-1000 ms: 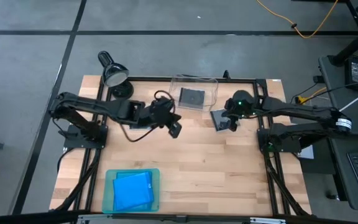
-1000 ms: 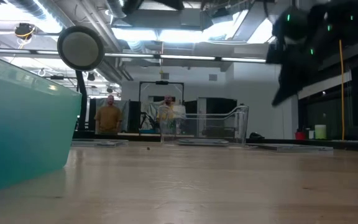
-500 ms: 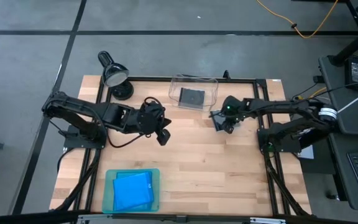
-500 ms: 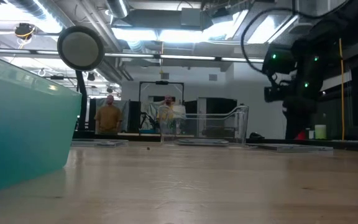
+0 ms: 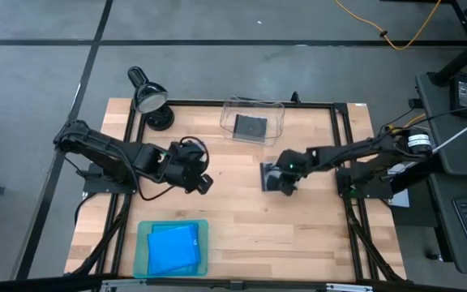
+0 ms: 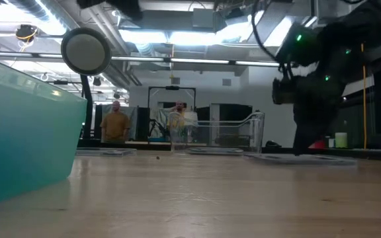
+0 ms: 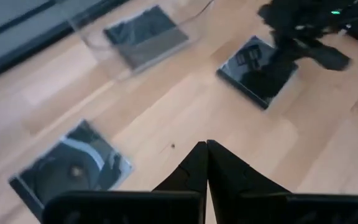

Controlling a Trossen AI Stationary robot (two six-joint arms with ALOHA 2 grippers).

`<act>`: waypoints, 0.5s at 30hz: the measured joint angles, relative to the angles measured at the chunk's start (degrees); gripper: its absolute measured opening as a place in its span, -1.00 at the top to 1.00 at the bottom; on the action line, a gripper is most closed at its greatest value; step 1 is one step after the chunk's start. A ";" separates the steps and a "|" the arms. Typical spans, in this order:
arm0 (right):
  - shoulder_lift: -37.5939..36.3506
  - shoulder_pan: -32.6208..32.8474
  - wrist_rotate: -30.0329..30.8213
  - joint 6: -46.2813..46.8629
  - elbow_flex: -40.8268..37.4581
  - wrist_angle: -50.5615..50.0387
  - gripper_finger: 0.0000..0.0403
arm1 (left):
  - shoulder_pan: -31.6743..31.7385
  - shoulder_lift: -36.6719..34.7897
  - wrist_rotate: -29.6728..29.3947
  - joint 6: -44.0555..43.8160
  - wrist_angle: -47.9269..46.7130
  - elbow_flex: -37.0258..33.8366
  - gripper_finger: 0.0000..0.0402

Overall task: Pick & place jewel cases by type
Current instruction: Put the right black CD case into the transparent bin

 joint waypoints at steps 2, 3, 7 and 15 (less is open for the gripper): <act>0.00 3.24 0.06 3.70 0.00 2.00 0.96 | -0.60 -0.67 0.07 -3.24 0.46 -2.60 0.99; -0.02 4.99 0.04 5.36 0.00 2.71 0.96 | -1.10 -0.86 0.10 -4.91 0.43 -4.10 0.99; 0.58 10.78 0.76 10.94 0.04 4.58 0.96 | -3.29 -2.07 0.28 -11.28 3.24 -10.13 0.98; 5.14 17.75 5.17 11.37 7.39 0.45 0.96 | -7.48 -3.20 1.16 -17.43 11.85 -17.59 0.98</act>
